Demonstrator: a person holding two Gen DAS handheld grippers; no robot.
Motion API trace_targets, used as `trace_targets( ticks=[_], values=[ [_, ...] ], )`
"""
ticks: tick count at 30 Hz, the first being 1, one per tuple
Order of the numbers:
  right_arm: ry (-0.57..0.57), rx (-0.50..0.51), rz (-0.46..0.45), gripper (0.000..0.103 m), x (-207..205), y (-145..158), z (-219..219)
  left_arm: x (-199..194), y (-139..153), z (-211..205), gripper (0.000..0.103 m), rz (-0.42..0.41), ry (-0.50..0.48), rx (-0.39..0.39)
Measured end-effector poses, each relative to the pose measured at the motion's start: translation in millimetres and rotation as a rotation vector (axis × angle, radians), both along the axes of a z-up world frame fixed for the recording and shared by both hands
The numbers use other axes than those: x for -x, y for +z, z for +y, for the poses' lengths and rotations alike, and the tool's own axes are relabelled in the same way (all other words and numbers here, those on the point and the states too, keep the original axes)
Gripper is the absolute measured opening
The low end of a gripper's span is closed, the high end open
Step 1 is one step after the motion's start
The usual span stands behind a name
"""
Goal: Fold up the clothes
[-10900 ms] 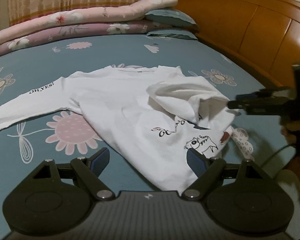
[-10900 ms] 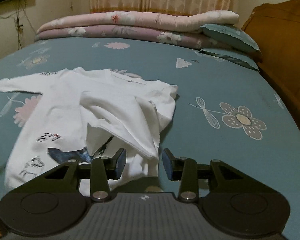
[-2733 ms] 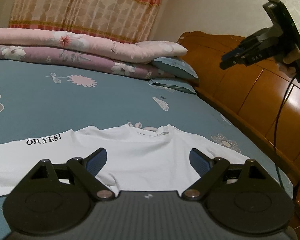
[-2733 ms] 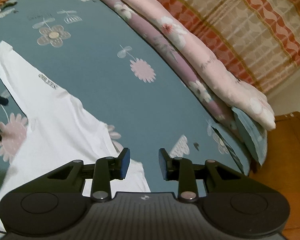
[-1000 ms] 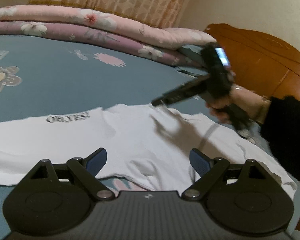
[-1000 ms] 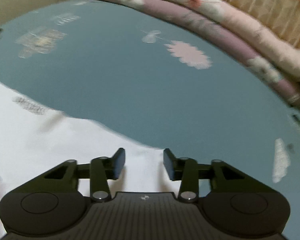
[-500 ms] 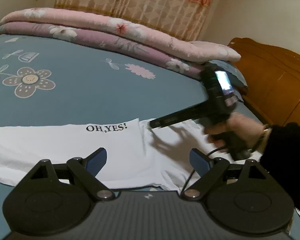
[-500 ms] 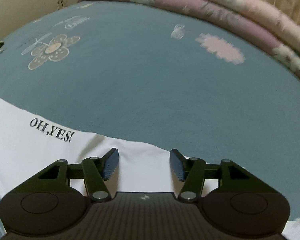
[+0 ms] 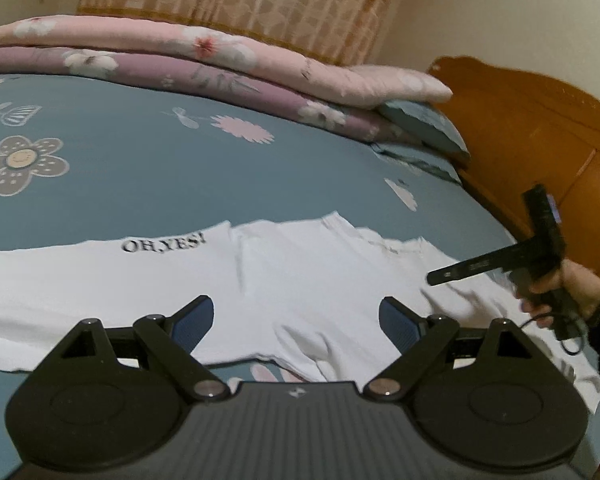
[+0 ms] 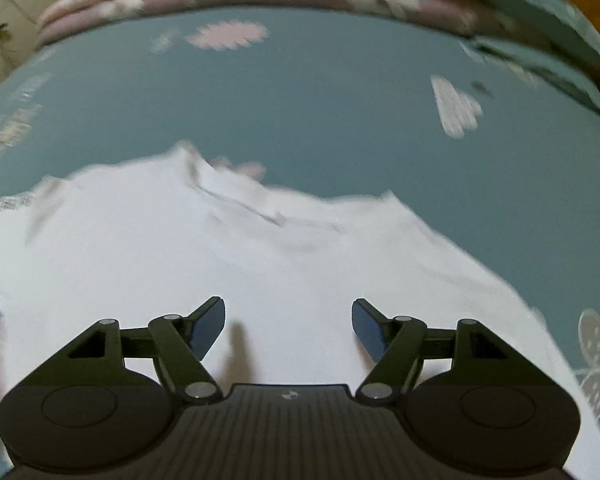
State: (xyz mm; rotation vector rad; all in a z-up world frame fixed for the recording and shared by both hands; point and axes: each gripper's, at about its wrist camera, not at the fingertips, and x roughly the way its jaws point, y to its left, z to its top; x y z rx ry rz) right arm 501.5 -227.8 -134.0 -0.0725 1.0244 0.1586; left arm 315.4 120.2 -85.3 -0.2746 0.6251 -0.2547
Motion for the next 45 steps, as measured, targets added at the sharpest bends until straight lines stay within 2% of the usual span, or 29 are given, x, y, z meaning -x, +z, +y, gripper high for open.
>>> trace_targets(
  ticks=[2, 3, 5, 6, 12, 15, 23, 26, 28, 34, 37, 40, 45],
  values=[
    [-0.019, 0.032, -0.011, 0.075, -10.2, -17.4, -4.2, -2.7, -3.4, -3.7, 0.090, 0.009, -0.005, -0.013],
    [-0.026, 0.048, -0.029, 0.082, -14.6, -23.3, -5.3, -3.8, -4.7, -4.2, 0.090, 0.012, -0.004, -0.016],
    [-0.058, 0.050, -0.066, 0.087, -23.5, -27.4, -12.8, -5.7, -7.3, -4.3, 0.090, 0.020, -0.001, -0.020],
    [-0.074, 0.051, -0.084, 0.093, -27.9, -29.4, -16.6, -6.2, -8.5, -4.3, 0.090, 0.024, 0.001, -0.021],
    [-0.177, 0.028, -0.073, 0.096, -45.5, -23.3, -39.0, -5.4, -9.2, -7.4, 0.090, 0.033, 0.003, -0.037],
    [-0.148, 0.052, -0.070, 0.096, -28.8, -0.7, -36.1, -2.4, -5.0, -11.1, 0.090, 0.021, -0.008, -0.040],
    [-0.058, 0.021, -0.182, 0.096, 66.7, 97.3, -40.1, 7.3, 3.1, -39.2, 0.090, -0.010, -0.074, -0.082],
    [-0.066, 0.003, -0.222, 0.096, 121.8, 114.0, -52.6, 11.7, 3.4, -58.0, 0.090, -0.020, -0.127, -0.100],
    [-0.087, -0.008, -0.229, 0.096, 154.4, 115.3, -70.2, 14.3, 1.5, -75.0, 0.090, -0.015, -0.160, -0.118],
    [-0.299, -0.131, -0.196, 0.095, 245.2, 85.0, -146.9, 36.3, -4.7, -123.3, 0.090, 0.028, -0.260, -0.168],
    [-0.405, -0.193, -0.179, 0.095, 290.5, 69.9, -185.3, 53.9, -7.0, -137.8, 0.090, 0.048, -0.256, -0.214],
    [-0.523, -0.304, -0.195, 0.095, 327.6, 50.6, -220.9, 70.3, -8.4, -147.4, 0.091, 0.074, -0.240, -0.244],
    [-0.703, -0.458, -0.257, 0.095, 376.7, 24.7, -275.0, 88.8, -9.0, -158.9, 0.091, 0.122, -0.204, -0.230]
  ],
)
